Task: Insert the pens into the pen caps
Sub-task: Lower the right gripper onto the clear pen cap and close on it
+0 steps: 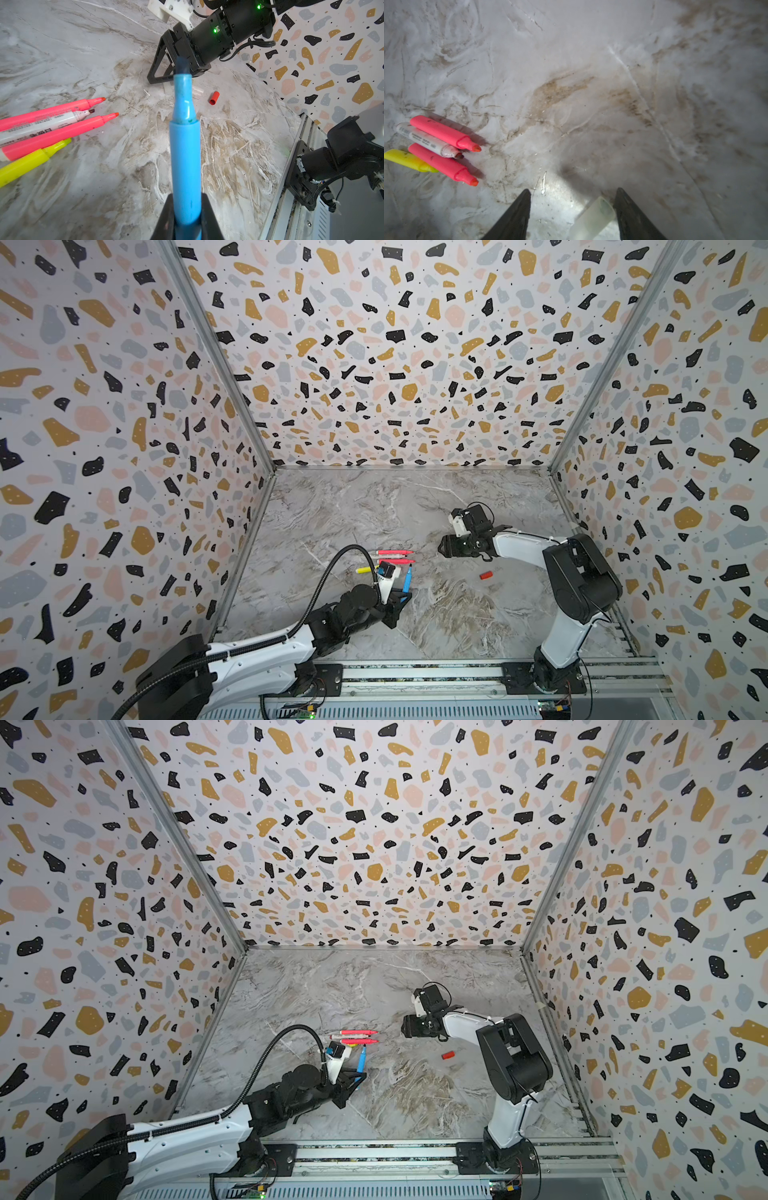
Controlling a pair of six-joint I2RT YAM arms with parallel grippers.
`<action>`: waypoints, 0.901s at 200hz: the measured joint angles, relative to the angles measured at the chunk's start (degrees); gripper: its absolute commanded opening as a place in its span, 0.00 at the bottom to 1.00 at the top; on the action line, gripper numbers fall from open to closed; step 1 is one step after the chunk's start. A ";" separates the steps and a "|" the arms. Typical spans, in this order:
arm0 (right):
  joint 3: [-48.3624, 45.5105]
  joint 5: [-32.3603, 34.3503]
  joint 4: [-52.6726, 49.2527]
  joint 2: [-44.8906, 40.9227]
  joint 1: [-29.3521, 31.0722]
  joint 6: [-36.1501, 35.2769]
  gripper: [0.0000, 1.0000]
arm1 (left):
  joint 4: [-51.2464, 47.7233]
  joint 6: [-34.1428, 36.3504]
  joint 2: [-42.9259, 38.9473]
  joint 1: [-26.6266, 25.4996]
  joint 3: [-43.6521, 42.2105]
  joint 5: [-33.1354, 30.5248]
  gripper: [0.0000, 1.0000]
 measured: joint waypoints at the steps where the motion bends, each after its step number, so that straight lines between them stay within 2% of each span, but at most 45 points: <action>1: 0.00 0.00 -0.02 -0.04 0.04 0.00 0.65 | 0.00 0.00 -0.02 0.00 0.00 0.00 0.00; 98: -7.91 -0.35 -0.07 -7.30 2.60 0.63 0.64 | 0.00 0.00 -0.31 0.00 0.00 0.00 0.00; 151: -10.73 -0.52 -0.37 -10.73 5.97 0.94 0.64 | -0.02 0.02 -0.17 0.00 0.00 0.00 0.00; 180: -10.97 1.49 -1.97 -14.12 6.38 0.68 0.64 | -0.02 0.02 -0.20 0.00 0.02 0.00 0.00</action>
